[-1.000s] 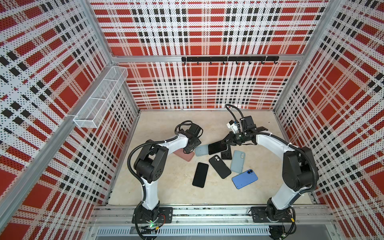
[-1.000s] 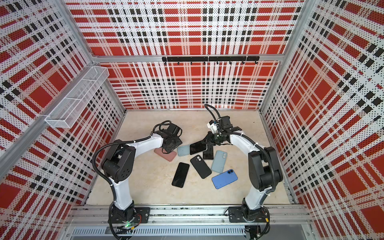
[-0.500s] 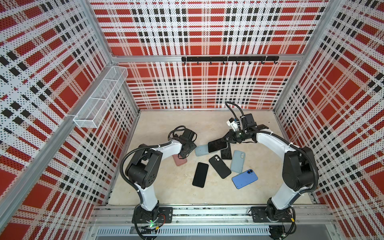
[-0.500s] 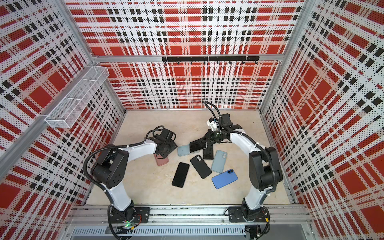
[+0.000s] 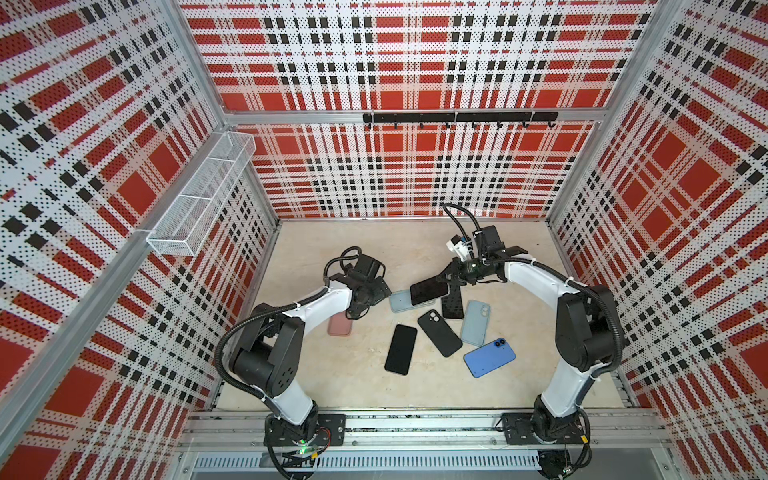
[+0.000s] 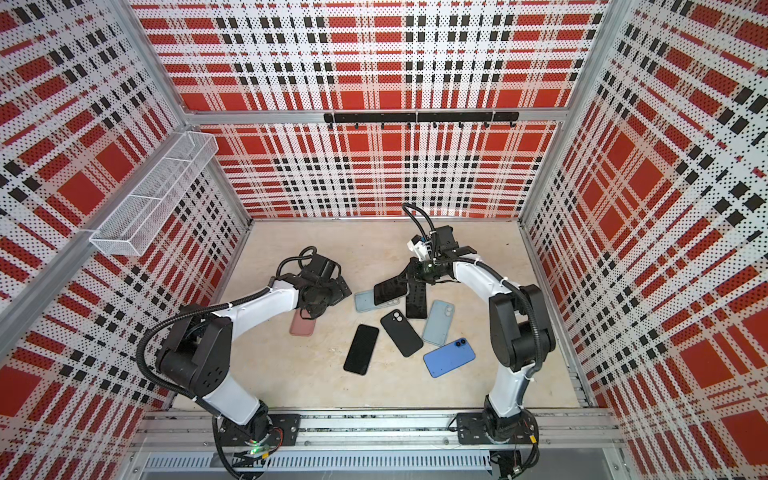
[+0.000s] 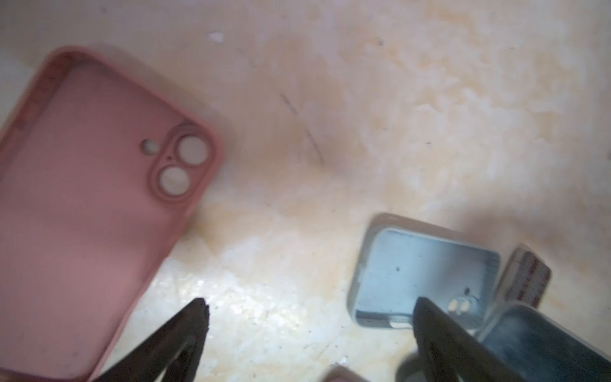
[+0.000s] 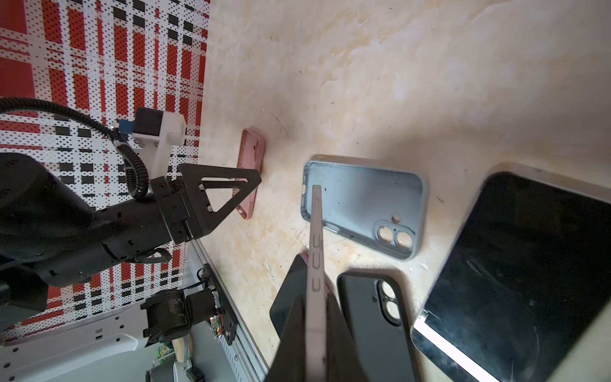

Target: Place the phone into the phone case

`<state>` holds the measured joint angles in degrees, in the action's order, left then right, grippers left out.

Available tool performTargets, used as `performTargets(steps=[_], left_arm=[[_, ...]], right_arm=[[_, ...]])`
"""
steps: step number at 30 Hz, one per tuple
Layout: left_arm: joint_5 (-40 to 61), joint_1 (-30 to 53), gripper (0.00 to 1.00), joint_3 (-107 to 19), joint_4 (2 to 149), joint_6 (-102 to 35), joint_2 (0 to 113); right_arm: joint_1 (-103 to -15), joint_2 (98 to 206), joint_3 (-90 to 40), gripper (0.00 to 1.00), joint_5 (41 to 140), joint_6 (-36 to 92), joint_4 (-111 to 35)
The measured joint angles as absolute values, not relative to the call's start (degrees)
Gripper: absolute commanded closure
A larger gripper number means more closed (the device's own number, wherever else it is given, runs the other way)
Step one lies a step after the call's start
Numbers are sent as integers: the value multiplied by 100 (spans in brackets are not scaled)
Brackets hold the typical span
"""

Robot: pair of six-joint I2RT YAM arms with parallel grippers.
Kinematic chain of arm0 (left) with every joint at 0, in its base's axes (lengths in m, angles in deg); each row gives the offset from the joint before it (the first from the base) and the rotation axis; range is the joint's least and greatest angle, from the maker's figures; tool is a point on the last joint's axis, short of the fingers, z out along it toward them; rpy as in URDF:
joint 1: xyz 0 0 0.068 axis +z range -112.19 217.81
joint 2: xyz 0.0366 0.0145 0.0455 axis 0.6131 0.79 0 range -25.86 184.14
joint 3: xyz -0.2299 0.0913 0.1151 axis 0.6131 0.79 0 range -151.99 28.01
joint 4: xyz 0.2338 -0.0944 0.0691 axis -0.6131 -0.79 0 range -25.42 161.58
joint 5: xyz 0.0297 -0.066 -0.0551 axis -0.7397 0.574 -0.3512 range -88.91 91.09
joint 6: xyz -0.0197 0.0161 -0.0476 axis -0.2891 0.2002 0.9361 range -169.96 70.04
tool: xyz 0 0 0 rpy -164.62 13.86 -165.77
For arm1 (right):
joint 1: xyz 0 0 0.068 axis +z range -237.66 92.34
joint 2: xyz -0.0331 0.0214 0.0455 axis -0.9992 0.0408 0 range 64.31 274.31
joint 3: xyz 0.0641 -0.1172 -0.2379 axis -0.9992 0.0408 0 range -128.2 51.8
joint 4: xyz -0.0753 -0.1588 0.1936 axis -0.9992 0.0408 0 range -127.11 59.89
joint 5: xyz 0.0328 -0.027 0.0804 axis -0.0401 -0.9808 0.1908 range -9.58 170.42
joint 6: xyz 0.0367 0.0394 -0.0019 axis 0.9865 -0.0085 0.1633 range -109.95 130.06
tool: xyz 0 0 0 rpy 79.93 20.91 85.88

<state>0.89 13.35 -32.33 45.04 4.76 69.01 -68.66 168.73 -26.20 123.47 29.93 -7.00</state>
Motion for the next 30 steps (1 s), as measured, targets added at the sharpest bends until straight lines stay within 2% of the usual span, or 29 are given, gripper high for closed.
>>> performTargets(steps=[5, 13, 30], left_arm=[[878, 1566, 0, -3157, 4821, 519, 7065], [1426, 1575, 0, -3067, 5009, 1018, 7246], [1844, 1527, 0, -2752, 6303, 1638, 7528]], right_arm=[[-6833, 17177, -2878, 100, 12590, 2996, -755], [-6833, 17737, -3094, 100, 12926, 2996, -694], [-6785, 18464, -3448, 100, 13099, 2998, -600]])
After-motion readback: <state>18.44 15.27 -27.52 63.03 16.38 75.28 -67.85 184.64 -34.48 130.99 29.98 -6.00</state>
